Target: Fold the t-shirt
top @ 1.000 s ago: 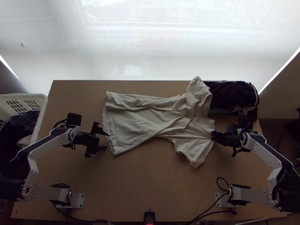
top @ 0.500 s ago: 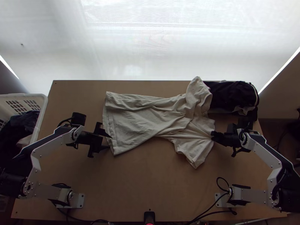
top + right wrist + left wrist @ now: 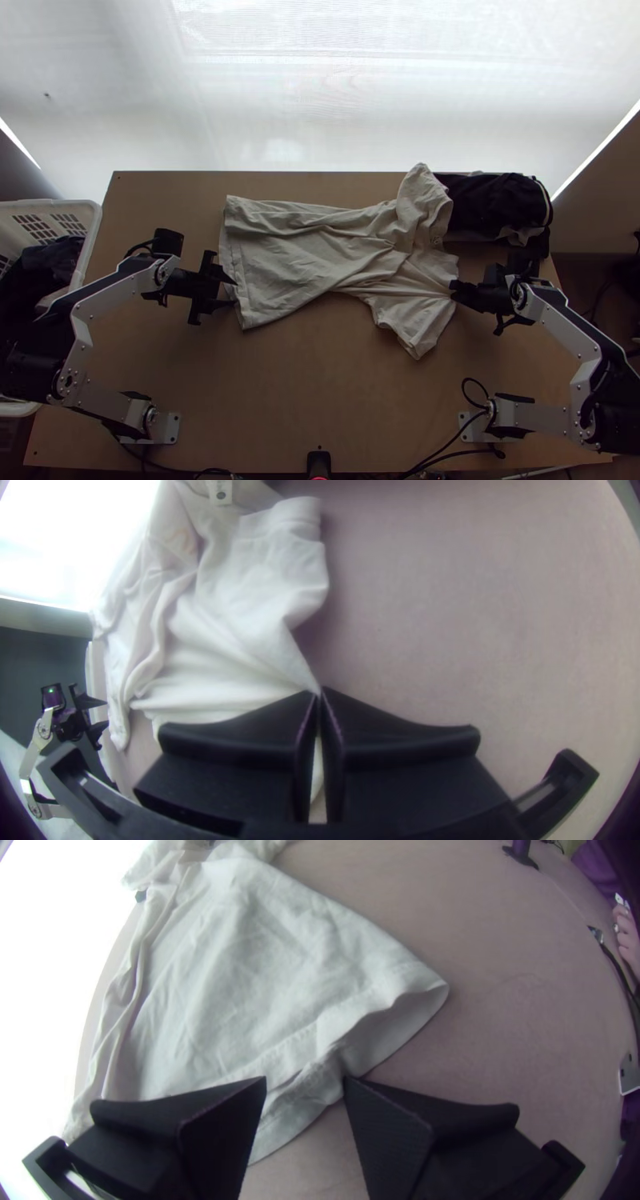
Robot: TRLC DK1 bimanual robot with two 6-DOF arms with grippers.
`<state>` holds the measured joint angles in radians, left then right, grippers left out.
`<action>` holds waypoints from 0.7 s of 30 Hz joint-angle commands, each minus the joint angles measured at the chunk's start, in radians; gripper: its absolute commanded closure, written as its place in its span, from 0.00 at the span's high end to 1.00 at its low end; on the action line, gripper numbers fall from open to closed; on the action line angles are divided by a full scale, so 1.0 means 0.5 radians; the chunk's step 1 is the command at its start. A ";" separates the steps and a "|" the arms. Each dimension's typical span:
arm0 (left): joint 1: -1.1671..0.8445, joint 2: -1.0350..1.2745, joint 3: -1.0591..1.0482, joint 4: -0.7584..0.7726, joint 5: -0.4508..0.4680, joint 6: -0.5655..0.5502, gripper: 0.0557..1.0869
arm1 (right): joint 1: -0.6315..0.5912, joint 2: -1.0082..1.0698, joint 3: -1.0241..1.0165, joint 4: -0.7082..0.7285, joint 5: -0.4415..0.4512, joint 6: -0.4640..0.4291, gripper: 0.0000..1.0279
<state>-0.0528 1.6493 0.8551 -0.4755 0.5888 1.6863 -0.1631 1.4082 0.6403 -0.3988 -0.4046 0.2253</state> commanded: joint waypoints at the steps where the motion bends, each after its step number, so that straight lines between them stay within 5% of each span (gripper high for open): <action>1: 0.014 0.015 0.060 -0.095 -0.024 -0.007 0.30 | 0.004 -0.003 -0.001 0.000 -0.001 0.000 0.03; 3: 0.014 0.009 0.060 -0.098 -0.024 -0.038 0.25 | 0.004 -0.003 -0.001 0.000 -0.001 -0.003 0.03; 6: 0.026 -0.007 0.039 -0.104 0.043 -0.001 0.04 | 0.004 -0.003 -0.001 0.000 -0.001 0.000 0.03; 9: 0.035 -0.028 0.026 -0.034 0.071 -0.059 0.04 | 0.001 -0.003 -0.001 0.000 -0.001 0.000 0.03; 12: 0.050 0.042 0.250 -0.089 0.120 -0.575 0.03 | 0.001 -0.015 -0.001 0.000 -0.001 0.000 0.03; 15: 0.170 0.180 0.707 -0.515 0.341 -1.075 0.04 | -0.005 -0.080 -0.010 0.000 -0.001 0.000 0.03; 21: 0.455 0.331 1.161 -1.206 0.574 -1.446 0.03 | -0.002 -0.650 0.174 -0.043 0.018 0.007 0.03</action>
<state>0.0547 1.7489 1.2095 -0.8051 0.7708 1.1973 -0.1650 1.3025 0.6479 -0.4015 -0.4057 0.2253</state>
